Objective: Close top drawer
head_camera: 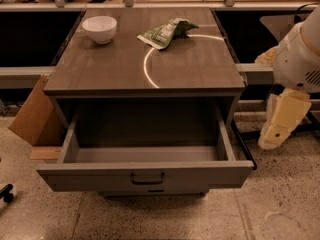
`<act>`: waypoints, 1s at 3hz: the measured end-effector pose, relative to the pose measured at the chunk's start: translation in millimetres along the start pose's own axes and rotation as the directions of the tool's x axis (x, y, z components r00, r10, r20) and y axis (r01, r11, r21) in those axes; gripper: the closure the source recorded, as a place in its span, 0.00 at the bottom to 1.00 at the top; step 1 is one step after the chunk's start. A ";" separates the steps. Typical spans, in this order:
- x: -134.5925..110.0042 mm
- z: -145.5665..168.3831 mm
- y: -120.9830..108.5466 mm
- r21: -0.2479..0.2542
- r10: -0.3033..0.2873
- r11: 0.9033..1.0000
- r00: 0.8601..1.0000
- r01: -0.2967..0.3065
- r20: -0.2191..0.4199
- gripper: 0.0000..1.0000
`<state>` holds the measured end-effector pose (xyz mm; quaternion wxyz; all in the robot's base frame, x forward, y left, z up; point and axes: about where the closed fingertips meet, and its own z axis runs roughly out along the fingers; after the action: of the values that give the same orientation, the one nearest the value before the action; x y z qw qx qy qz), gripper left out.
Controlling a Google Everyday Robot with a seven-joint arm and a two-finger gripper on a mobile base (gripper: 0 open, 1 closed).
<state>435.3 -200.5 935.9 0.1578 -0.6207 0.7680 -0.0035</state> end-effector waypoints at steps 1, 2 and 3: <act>-0.9 48.3 21.3 -0.079 -0.013 0.997 1.000 0.014 0.016 0.00; 5.9 108.6 53.3 -0.184 -0.012 0.983 1.000 0.013 0.010 0.00; 5.9 108.7 53.4 -0.184 -0.012 0.983 1.000 0.013 0.010 0.00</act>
Offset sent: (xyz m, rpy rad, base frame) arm -0.0382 0.0430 -0.1910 0.0656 0.2896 0.0828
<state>410.3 -173.2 820.5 0.1031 -0.6375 0.7604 0.0693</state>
